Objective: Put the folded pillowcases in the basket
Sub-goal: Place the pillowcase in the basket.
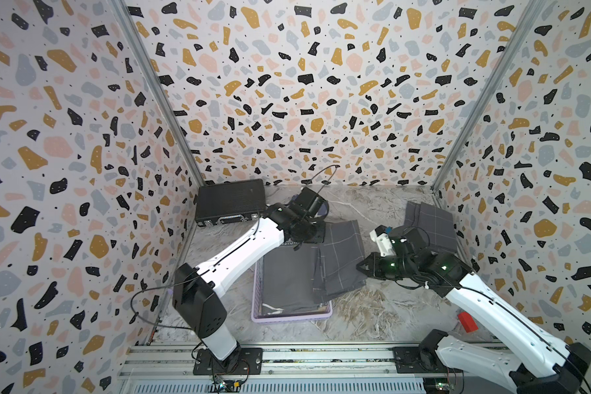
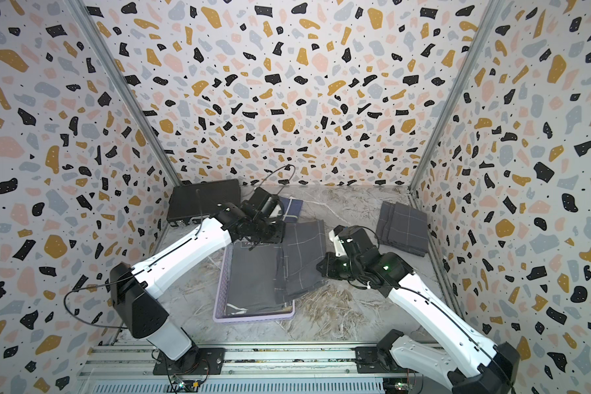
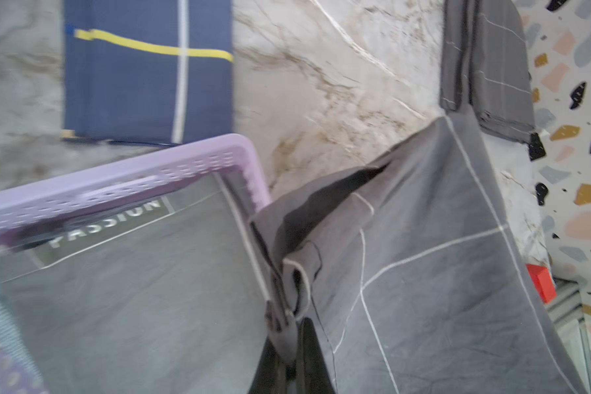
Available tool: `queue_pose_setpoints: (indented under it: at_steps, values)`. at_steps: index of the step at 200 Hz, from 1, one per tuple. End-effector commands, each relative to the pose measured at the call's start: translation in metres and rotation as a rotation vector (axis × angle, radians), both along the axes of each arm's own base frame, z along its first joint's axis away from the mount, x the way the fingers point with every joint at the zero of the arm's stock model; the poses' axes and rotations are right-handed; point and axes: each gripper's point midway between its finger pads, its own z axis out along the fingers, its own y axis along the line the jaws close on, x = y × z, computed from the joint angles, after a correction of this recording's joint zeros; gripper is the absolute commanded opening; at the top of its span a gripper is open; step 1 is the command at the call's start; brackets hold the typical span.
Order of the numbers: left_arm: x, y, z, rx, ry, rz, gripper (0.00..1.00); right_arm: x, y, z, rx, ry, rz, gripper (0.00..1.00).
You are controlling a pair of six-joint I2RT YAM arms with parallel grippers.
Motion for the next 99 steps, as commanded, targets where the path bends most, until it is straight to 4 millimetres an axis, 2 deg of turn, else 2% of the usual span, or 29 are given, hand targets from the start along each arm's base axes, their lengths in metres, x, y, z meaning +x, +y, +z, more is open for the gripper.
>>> queue_pose_setpoints:
  at_steps: [1,23,42,63,99]
  values:
    - [-0.002,0.027,0.007,0.023,-0.052,-0.041,0.00,0.012,0.036,-0.003,0.012,-0.050,-0.023,0.00]
    - [0.002,0.056,0.001,0.054,-0.042,-0.016,0.00,0.009,0.078,-0.018,-0.024,-0.047,0.056,0.00]
    - [0.009,0.082,-0.006,0.071,-0.031,0.031,0.00,0.011,0.099,-0.029,-0.036,-0.036,0.084,0.00]
    - [0.011,0.097,-0.022,0.051,0.024,0.051,0.00,0.014,0.107,-0.042,-0.062,-0.010,0.090,0.00]
    - [0.017,0.106,-0.052,0.089,0.071,0.058,0.00,0.018,0.108,-0.064,-0.115,-0.002,0.092,0.00]
